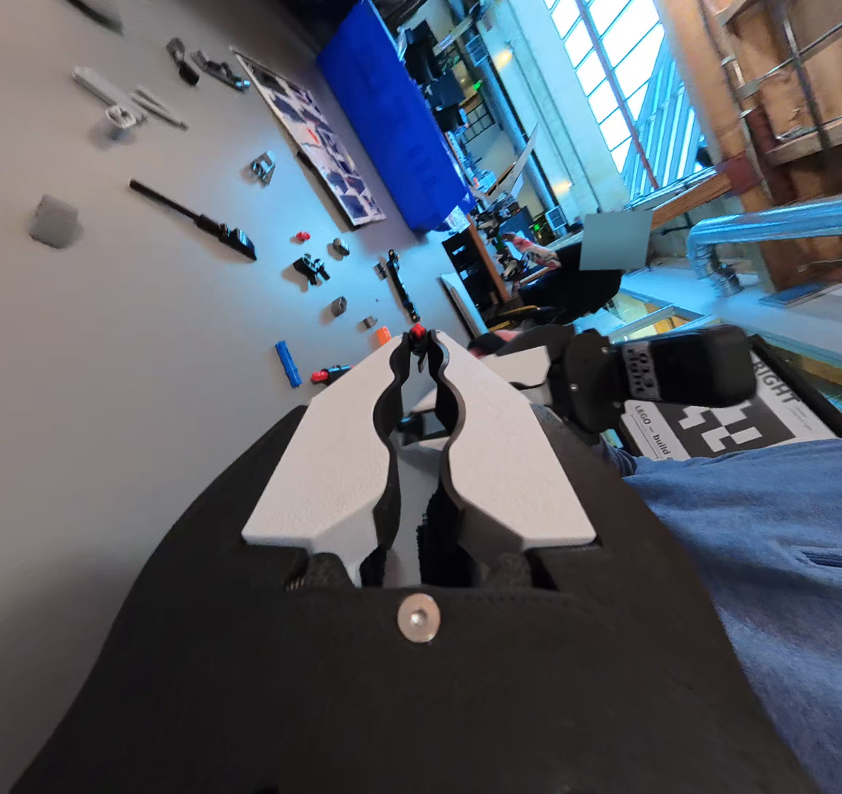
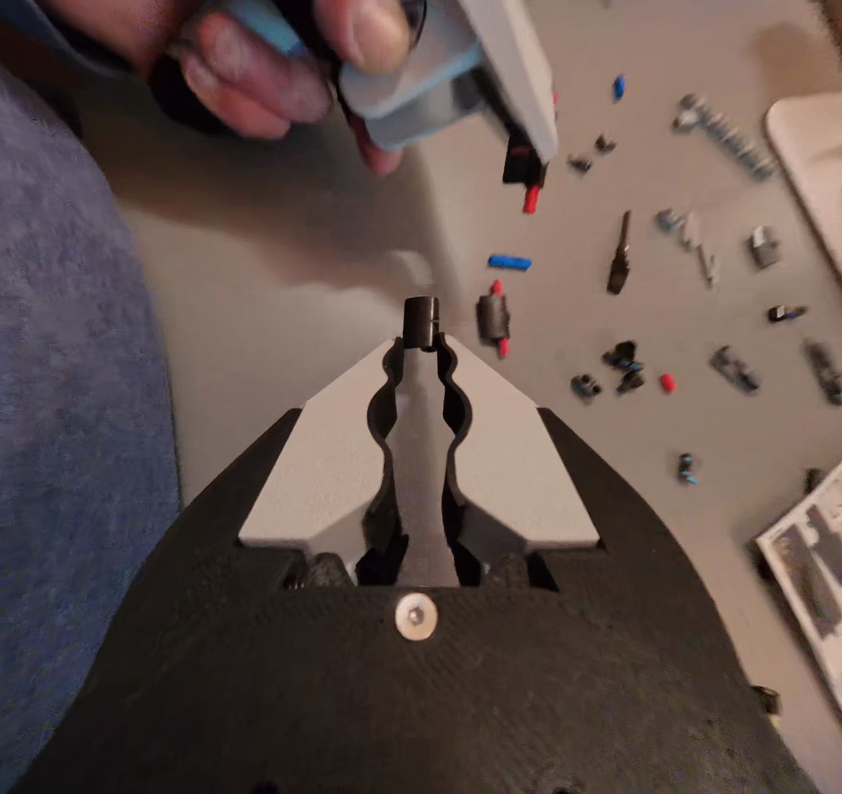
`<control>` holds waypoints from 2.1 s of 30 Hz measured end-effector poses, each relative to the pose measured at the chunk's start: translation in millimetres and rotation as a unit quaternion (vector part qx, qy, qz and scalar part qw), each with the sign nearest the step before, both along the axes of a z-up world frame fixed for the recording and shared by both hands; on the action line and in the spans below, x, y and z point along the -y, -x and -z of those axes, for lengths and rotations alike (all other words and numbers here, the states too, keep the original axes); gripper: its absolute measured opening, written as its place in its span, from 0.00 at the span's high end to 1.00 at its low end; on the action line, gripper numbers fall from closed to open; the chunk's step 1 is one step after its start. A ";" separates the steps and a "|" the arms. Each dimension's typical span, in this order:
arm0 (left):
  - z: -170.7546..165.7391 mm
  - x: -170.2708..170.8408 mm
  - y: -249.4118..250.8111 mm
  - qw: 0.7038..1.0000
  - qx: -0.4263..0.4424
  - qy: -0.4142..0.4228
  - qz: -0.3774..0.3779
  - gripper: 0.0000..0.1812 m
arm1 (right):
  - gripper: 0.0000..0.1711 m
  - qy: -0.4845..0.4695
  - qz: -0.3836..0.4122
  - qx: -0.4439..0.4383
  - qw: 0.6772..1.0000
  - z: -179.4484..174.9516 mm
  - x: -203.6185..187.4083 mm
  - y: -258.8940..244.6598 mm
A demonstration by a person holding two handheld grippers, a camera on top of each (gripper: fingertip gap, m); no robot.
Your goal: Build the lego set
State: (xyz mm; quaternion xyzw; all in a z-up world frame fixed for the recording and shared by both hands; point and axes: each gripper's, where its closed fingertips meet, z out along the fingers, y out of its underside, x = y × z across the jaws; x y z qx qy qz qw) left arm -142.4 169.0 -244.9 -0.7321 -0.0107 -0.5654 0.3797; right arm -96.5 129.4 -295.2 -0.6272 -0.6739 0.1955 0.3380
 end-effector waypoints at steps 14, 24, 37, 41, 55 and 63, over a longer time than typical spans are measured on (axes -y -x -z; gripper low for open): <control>9.2 4.8 -3.3 1.000 -0.015 0.024 0.003 0.97 | 0.86 0.066 0.020 0.022 0.997 20.3 5.0 -5.0; 9.6 7.7 -6.1 1.000 -0.006 0.030 0.002 0.97 | 0.93 0.069 0.033 -0.031 0.997 4.5 4.9 5.7; 2.3 8.8 -19.2 0.995 0.084 0.060 -0.010 0.97 | 0.93 -0.044 0.061 -0.132 0.988 -42.6 -21.0 11.7; -2.4 5.7 -15.9 0.994 0.097 0.047 -0.024 0.97 | 0.93 -0.048 0.058 -0.134 0.988 -43.2 -22.5 10.9; -2.9 5.4 -20.5 0.997 0.065 0.026 -0.021 0.97 | 0.93 -0.060 0.062 -0.125 0.988 -41.3 -25.4 10.2; -2.9 7.6 -21.9 0.999 0.039 0.012 -0.008 0.97 | 0.94 -0.057 0.053 -0.126 0.989 -41.0 -23.3 10.3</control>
